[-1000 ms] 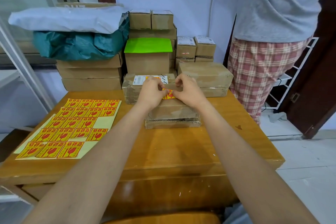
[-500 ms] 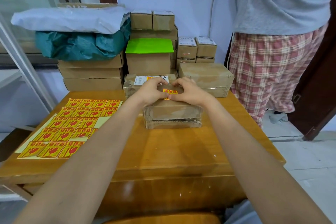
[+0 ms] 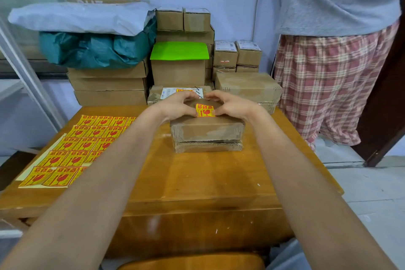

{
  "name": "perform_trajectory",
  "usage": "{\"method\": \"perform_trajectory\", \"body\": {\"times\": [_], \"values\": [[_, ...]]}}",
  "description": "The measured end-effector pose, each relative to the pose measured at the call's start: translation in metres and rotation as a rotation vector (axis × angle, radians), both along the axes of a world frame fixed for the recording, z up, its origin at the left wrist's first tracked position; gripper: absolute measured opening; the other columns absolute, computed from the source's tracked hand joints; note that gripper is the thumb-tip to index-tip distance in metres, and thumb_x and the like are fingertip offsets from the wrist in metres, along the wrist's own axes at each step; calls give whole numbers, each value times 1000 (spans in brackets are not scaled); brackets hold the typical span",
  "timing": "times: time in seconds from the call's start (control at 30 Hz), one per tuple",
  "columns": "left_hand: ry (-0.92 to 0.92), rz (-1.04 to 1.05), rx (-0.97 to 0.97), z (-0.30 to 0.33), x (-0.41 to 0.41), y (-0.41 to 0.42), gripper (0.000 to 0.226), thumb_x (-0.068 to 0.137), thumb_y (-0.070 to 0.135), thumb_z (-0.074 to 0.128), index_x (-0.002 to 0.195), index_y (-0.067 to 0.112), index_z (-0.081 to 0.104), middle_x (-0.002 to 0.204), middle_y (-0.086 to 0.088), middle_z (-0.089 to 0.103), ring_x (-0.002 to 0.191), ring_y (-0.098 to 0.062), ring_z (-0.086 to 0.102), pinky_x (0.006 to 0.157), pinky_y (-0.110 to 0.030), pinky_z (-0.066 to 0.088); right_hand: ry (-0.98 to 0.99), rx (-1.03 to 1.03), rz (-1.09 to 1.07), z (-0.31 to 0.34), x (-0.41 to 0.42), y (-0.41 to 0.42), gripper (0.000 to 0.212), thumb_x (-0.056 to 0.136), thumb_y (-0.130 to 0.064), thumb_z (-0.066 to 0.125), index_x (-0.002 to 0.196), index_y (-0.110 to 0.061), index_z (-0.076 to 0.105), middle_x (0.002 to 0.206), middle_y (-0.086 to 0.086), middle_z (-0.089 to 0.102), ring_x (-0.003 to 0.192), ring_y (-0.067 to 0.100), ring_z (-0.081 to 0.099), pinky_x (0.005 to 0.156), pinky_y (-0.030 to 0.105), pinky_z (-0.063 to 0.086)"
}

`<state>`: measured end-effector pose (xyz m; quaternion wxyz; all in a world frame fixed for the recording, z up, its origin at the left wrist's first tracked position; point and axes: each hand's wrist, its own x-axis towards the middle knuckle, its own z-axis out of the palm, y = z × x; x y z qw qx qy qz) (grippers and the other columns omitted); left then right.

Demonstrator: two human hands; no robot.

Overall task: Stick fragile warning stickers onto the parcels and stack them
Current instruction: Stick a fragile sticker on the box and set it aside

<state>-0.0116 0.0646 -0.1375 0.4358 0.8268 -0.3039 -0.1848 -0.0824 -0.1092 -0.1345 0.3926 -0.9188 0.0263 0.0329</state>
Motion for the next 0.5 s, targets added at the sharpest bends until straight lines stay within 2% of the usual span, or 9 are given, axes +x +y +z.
{"method": "perform_trajectory", "body": {"times": [0.1, 0.27, 0.4, 0.5], "values": [[-24, 21, -5, -3, 1, -2, 59, 83, 3, 68, 136, 12, 46, 143, -5, 44, 130, -15, 42, 111, -29, 33, -40, 35, -21, -3, 1, 0, 61, 85, 6, 56, 141, -12, 40, 144, 5, 43, 133, 15, 39, 110, 28, 32], [-113, 91, -23, -10, 1, -7, 52, 84, 14, 69, 133, 14, 49, 138, -4, 48, 129, -13, 43, 103, -23, 34, -129, -22, -58, -11, 6, 5, 54, 87, -7, 61, 138, -13, 43, 138, 5, 48, 130, 16, 41, 109, 27, 32], [-268, 133, 35, -14, -1, -14, 50, 87, 19, 66, 134, 11, 49, 138, -5, 48, 128, -16, 44, 102, -24, 34, -195, -34, -95, -15, 11, 8, 47, 86, -10, 64, 131, -13, 51, 127, 5, 55, 121, 15, 47, 101, 23, 36], [-338, 155, 55, -14, -2, -17, 46, 88, 19, 64, 131, 8, 51, 136, -8, 50, 126, -19, 46, 104, -29, 36, -231, -84, -133, -19, 16, 10, 41, 84, -17, 65, 125, -18, 56, 110, -3, 57, 118, 20, 48, 104, 37, 39]]}}
